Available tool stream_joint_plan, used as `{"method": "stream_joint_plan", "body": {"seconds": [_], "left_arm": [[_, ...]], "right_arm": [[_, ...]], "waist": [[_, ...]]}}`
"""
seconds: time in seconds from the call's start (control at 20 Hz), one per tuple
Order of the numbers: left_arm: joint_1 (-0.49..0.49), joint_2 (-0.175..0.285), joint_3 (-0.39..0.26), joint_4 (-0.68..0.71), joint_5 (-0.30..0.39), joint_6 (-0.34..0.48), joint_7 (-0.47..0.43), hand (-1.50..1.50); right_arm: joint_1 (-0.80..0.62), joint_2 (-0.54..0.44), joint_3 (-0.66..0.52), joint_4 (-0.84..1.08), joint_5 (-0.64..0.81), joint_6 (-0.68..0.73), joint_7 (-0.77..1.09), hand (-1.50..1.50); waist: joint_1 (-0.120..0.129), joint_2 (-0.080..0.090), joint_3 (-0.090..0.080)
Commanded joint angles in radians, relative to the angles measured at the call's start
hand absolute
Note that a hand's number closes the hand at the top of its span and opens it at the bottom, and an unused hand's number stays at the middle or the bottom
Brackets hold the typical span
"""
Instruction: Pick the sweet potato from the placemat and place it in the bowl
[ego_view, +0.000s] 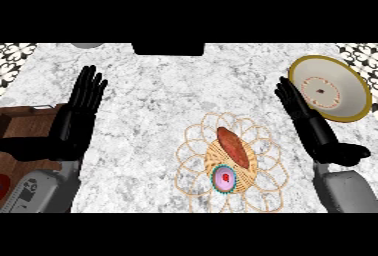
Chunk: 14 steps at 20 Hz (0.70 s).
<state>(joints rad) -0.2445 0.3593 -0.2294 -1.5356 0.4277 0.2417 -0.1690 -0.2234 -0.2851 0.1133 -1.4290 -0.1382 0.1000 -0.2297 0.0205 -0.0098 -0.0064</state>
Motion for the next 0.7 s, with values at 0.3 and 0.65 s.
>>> {"method": "stream_joint_plan", "body": {"seconds": [0.3,0.65], "left_arm": [[0.043,0.043,-0.145,0.033,-0.109,-0.108,0.09,0.0],[0.059,0.03,-0.159,-0.054,-0.145,-0.144,0.191,0.0]], "right_arm": [[-0.1,-0.215,0.082,-0.021,0.357,-0.071,0.121,1.5],[-0.156,0.096,0.138,0.223,0.31,-0.129,0.075,-1.5]], "waist": [[-0.04,0.002,-0.015],[-0.012,0.01,0.007]]}}
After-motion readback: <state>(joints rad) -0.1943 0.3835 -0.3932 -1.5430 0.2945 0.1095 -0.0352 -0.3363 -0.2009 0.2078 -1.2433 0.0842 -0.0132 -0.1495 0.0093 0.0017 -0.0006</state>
